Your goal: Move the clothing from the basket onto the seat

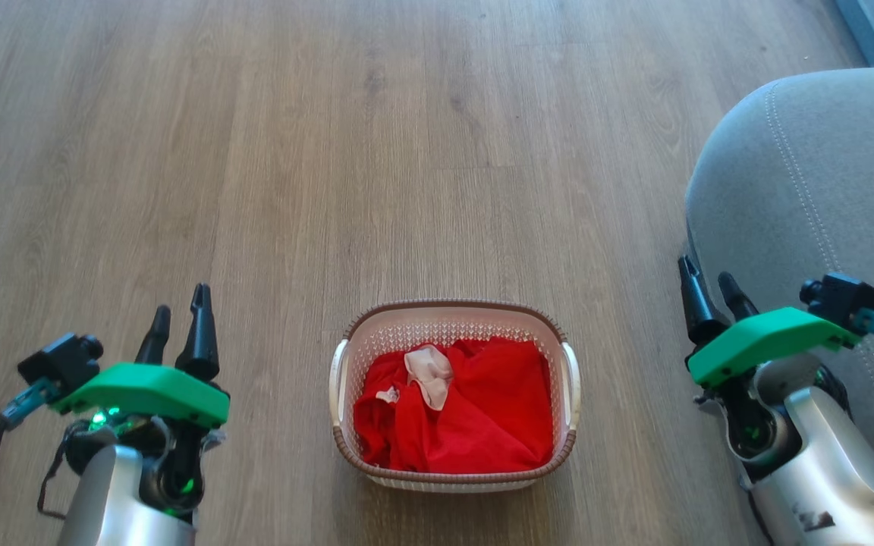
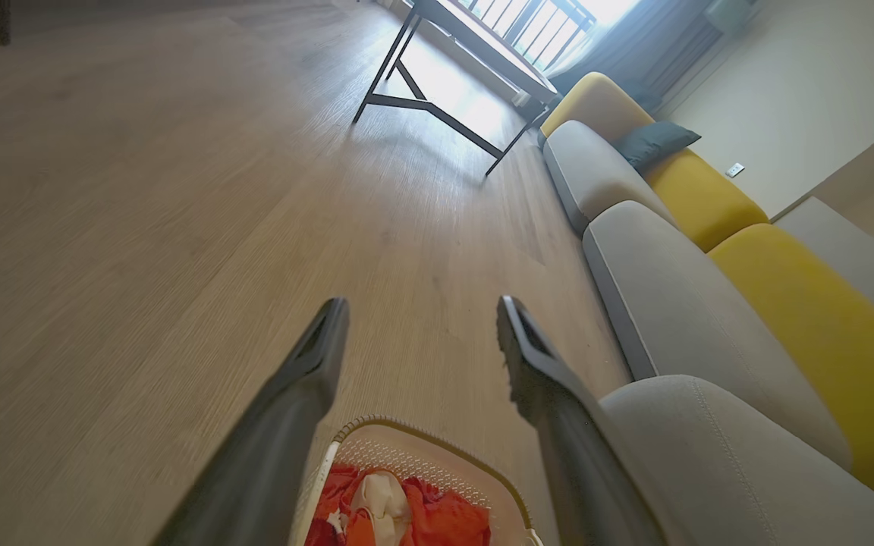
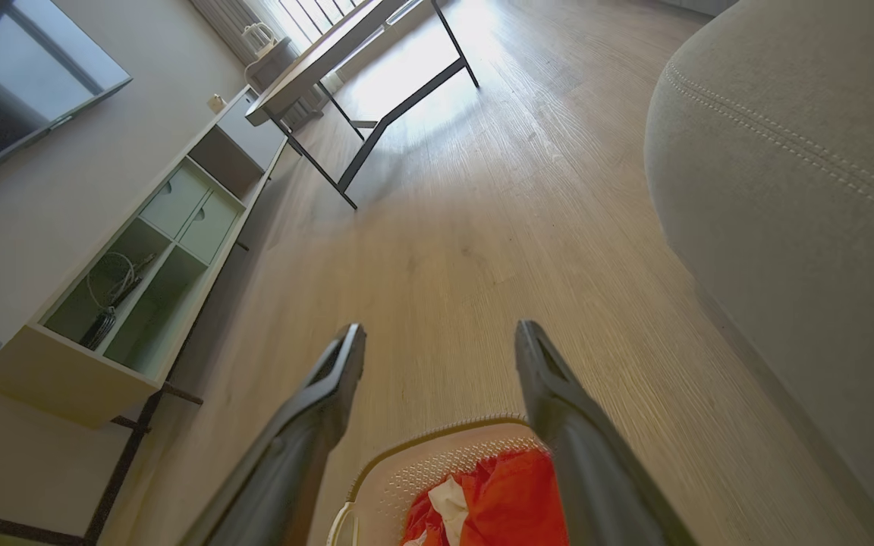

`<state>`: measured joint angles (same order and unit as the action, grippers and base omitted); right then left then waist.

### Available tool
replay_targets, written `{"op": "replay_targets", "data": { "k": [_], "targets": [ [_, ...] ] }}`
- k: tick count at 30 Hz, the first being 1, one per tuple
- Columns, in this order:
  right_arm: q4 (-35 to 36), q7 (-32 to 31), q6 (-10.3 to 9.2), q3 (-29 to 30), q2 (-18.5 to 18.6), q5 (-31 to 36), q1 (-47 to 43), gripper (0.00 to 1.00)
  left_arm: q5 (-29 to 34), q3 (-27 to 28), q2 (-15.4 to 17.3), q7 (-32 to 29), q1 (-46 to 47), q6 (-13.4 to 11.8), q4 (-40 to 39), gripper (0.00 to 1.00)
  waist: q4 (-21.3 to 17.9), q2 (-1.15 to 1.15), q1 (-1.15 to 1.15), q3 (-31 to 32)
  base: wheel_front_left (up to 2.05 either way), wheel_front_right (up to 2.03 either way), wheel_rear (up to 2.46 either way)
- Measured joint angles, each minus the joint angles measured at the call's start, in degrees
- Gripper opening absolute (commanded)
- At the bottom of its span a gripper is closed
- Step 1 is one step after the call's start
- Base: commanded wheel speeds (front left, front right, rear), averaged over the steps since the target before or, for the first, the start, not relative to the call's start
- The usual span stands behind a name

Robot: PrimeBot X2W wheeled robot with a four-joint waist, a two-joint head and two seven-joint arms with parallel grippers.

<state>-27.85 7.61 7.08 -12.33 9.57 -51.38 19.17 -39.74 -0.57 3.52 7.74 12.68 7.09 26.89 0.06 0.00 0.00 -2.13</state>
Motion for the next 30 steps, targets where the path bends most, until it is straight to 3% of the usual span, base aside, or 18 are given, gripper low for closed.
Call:
{"op": "replay_targets", "data": {
  "k": [30],
  "targets": [
    [-1.6,5.2,0.0,-5.7,2.7,16.3,7.7,1.0,20.0,-2.2,1.1,5.0,6.7,0.0,2.4,1.0,0.2,0.0,0.0,-1.2,0.0,0.0,0.0]
  ]
}}
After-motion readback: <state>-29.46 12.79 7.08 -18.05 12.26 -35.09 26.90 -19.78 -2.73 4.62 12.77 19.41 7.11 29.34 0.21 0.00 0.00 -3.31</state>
